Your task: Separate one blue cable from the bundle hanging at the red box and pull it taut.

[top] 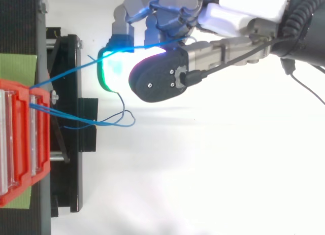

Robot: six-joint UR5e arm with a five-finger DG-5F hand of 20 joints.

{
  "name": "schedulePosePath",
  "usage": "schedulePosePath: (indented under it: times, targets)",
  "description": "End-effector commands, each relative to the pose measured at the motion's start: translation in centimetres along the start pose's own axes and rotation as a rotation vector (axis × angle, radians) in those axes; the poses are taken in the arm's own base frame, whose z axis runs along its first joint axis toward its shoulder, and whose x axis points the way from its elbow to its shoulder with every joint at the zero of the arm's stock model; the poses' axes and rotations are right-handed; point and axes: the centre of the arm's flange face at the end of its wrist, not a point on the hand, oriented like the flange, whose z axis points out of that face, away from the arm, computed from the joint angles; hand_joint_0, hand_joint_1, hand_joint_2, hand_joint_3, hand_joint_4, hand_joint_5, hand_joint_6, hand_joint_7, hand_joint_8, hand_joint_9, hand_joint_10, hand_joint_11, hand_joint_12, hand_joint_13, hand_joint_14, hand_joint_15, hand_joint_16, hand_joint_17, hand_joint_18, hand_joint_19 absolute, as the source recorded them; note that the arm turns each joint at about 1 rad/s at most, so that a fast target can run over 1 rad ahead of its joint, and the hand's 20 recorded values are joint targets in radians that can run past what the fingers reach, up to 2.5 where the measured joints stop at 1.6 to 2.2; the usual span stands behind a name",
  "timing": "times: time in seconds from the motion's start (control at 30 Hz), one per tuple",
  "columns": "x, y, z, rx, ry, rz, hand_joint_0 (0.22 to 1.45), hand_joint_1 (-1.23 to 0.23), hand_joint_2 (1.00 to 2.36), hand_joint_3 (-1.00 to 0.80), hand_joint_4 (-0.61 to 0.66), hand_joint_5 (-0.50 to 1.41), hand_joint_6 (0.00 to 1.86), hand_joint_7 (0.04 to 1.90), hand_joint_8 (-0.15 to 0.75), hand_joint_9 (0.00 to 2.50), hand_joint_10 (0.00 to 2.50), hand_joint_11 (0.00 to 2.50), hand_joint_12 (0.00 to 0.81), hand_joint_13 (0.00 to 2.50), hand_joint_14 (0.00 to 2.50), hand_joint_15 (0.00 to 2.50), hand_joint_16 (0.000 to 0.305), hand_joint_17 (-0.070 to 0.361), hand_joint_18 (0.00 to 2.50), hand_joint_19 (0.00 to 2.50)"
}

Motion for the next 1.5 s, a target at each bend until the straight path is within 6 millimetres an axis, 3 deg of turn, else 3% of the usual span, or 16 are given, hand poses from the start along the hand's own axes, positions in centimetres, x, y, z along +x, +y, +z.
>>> schedulePosePath:
  times: [0.0,0.13,0.53,0.83,1.17,1.47]
  targets:
    - [0.7,-1.1,0.2,0.01,-0.017,0.002,0.5,-0.54,1.0,-0.5,0.18,-0.22,0.72,1.04,0.343,0.48,1.36,1.44,0.343,0.83,2.5,0.88,0.041,0.091,1.29,1.7]
    - [1.6,-2.6,0.4,0.022,-0.007,0.01,0.5,-0.54,1.0,-0.5,0.19,-0.22,0.72,1.03,0.347,0.48,1.39,1.43,0.34,0.83,2.5,0.88,0.041,0.091,1.33,1.77]
    - [3.0,-3.0,0.3,0.012,-0.012,0.006,0.5,-0.54,1.0,-0.5,0.19,-0.22,0.75,1.0,0.344,0.47,1.58,1.4,0.345,0.82,2.5,0.89,0.041,0.092,1.39,1.86]
    - [2.4,-2.9,0.4,0.007,-0.019,0.016,0.52,-0.54,1.0,-0.5,0.18,-0.24,0.82,0.98,0.333,0.47,1.66,1.4,0.331,0.81,2.5,0.9,0.038,0.085,1.37,1.87]
    - [1.9,-1.6,1.0,-0.011,-0.029,0.023,0.53,-0.55,1.0,-0.5,0.18,-0.24,0.82,0.99,0.331,0.46,1.72,1.39,0.328,0.81,2.5,0.88,0.037,0.084,1.37,1.87]
    - [0.7,-2.4,0.8,0.012,-0.043,0.016,0.53,-0.55,1.0,-0.5,0.18,-0.24,0.83,0.98,0.329,0.46,1.73,1.39,0.328,0.81,2.5,0.89,0.038,0.085,1.36,1.87]
